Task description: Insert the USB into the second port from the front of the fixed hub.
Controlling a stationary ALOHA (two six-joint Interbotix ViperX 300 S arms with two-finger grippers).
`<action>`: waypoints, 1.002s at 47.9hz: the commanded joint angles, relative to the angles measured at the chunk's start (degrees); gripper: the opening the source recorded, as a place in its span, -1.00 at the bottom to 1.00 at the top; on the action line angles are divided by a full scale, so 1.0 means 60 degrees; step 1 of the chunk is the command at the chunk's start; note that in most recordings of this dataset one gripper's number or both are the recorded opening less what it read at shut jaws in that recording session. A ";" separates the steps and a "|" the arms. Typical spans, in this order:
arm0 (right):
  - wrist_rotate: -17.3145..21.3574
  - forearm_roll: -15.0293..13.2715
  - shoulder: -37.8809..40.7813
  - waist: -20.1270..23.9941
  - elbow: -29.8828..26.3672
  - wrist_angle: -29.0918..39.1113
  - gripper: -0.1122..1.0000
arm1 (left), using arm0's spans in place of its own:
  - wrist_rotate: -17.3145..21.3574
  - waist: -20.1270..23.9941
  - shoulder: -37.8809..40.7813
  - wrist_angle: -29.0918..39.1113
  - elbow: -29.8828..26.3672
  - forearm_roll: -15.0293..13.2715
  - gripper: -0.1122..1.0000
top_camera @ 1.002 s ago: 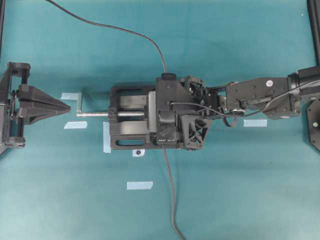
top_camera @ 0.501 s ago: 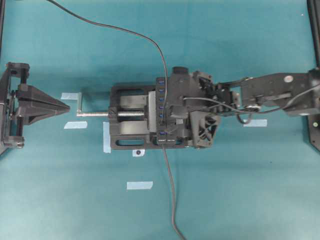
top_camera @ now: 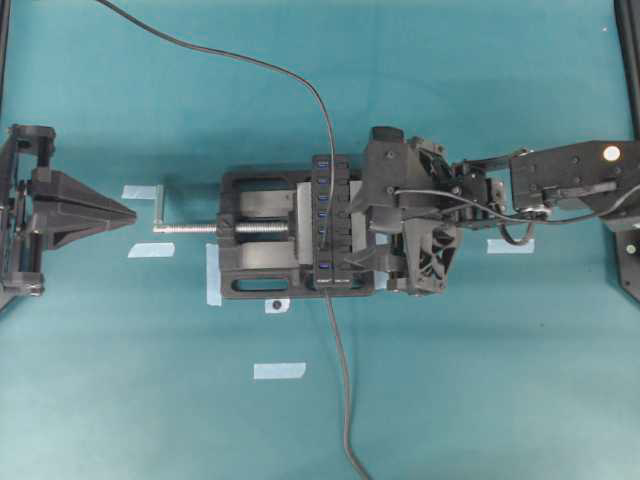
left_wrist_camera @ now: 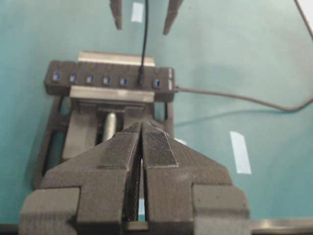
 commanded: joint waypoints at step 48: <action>0.0059 0.0015 -0.0278 -0.0015 0.0044 -0.0249 0.64 | 0.0015 0.0015 0.0029 -0.0088 -0.0117 0.0029 -0.80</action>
